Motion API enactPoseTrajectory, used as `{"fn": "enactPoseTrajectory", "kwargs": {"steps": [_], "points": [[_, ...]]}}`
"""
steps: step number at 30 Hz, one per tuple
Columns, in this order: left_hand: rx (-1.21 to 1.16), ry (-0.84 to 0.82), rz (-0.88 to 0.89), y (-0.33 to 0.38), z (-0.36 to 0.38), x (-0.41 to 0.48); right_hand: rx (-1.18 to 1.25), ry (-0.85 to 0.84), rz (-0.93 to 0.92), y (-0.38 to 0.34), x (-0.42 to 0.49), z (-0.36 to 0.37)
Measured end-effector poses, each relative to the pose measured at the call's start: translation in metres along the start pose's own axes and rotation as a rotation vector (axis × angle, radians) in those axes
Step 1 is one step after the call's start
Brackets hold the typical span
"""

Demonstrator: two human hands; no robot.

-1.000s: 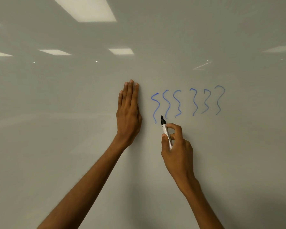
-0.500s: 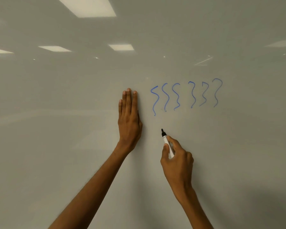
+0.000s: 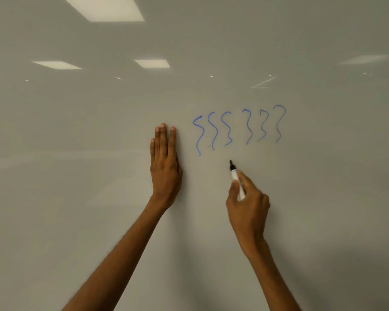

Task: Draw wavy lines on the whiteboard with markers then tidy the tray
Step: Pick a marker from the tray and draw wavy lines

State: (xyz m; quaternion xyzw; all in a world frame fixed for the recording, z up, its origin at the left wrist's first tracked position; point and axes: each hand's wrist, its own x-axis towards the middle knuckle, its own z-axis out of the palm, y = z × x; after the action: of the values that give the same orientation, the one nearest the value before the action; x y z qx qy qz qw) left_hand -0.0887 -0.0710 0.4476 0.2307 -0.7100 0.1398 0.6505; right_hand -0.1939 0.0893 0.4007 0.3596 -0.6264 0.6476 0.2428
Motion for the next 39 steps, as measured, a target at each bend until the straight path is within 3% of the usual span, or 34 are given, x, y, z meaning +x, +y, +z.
{"fn": "enactPoseTrajectory", "kwargs": {"steps": [4,8,15,22,26,31,37,39], "points": [[0.003,-0.013,0.004,-0.001,0.0,-0.001,0.024,-0.117,-0.018,0.001,-0.021,-0.002],[0.016,-0.023,0.019,-0.003,0.0,-0.002,0.038,0.009,-0.044,-0.002,0.014,-0.003],[0.037,-0.043,0.019,-0.004,-0.001,-0.004,0.0,0.066,0.007,0.006,0.024,-0.013],[-0.021,-0.13,0.011,-0.007,-0.01,-0.004,-0.002,-0.076,0.174,0.031,-0.012,-0.018],[-0.244,-0.162,-0.031,-0.006,-0.027,-0.003,0.058,-0.24,0.227,0.034,-0.023,-0.029],[-0.661,0.005,-0.391,0.017,-0.045,-0.025,0.306,-0.321,0.195,0.002,-0.047,-0.047],[-1.385,0.084,-1.317,0.039,-0.058,-0.099,0.399,-0.528,0.151,-0.018,-0.09,-0.052],[-1.514,0.06,-1.426,0.043,-0.065,-0.118,0.338,-0.556,0.154,-0.011,-0.102,-0.047]]}}
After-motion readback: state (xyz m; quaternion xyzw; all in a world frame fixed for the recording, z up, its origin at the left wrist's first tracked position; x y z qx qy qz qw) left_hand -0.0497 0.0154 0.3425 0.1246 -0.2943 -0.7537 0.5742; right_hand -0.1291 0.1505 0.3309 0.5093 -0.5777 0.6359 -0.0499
